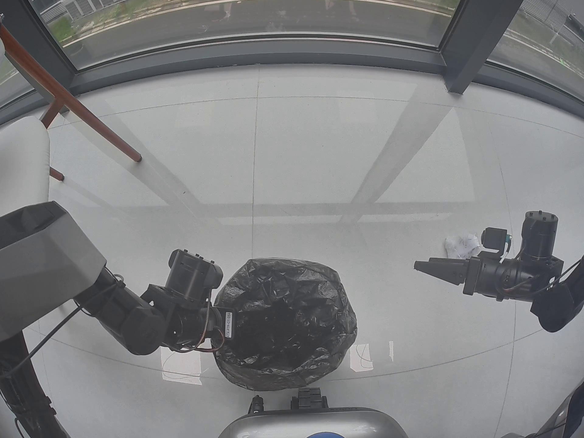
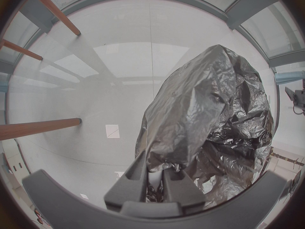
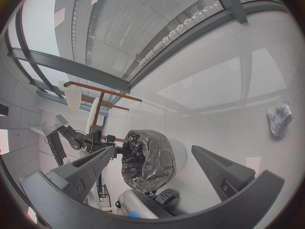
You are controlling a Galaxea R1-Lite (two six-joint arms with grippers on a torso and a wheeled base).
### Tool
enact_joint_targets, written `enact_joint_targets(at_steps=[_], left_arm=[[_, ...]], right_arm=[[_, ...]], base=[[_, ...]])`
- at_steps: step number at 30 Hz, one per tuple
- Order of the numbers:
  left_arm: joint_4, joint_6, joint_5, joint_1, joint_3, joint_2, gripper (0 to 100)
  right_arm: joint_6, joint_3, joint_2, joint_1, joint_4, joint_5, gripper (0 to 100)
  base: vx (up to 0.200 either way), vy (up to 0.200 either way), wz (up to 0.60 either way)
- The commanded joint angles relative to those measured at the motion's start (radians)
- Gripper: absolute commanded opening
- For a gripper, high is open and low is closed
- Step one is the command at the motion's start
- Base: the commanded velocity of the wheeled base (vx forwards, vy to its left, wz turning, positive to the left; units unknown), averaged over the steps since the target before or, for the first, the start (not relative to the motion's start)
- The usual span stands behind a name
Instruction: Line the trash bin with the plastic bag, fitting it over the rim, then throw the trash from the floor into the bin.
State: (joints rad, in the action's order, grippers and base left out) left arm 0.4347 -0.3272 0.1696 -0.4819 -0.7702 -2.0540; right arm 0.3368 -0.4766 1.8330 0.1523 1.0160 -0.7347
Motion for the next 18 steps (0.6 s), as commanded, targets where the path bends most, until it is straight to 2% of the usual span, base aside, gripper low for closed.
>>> enact_joint_targets(at_steps=[1, 3, 8, 18], left_arm=[[0.033, -0.004, 0.018, 0.026, -0.012, -0.001, 0], [0.064, -0.006, 0.019, 0.037, -0.011, -0.009, 0], [0.130, -0.082, 0.024, 0.039, -0.012, -0.012, 0], [0.176, -0.079, 0.024, 0.055, 0.005, 0.064, 0]], right_arm=[[-0.001, 0.009, 0.000, 0.006, 0.001, -0.002, 100], [-0.002, 0.012, 0.000, 0.009, 0.001, -0.002, 100], [-0.004, 0.021, 0.002, 0.010, 0.003, -0.002, 100], [-0.004, 0.018, 0.008, 0.018, 0.001, -0.002, 100]], base=[[0.000, 0.000, 0.00], [0.000, 0.000, 0.00], [0.000, 0.000, 0.00], [0.000, 0.000, 0.00]])
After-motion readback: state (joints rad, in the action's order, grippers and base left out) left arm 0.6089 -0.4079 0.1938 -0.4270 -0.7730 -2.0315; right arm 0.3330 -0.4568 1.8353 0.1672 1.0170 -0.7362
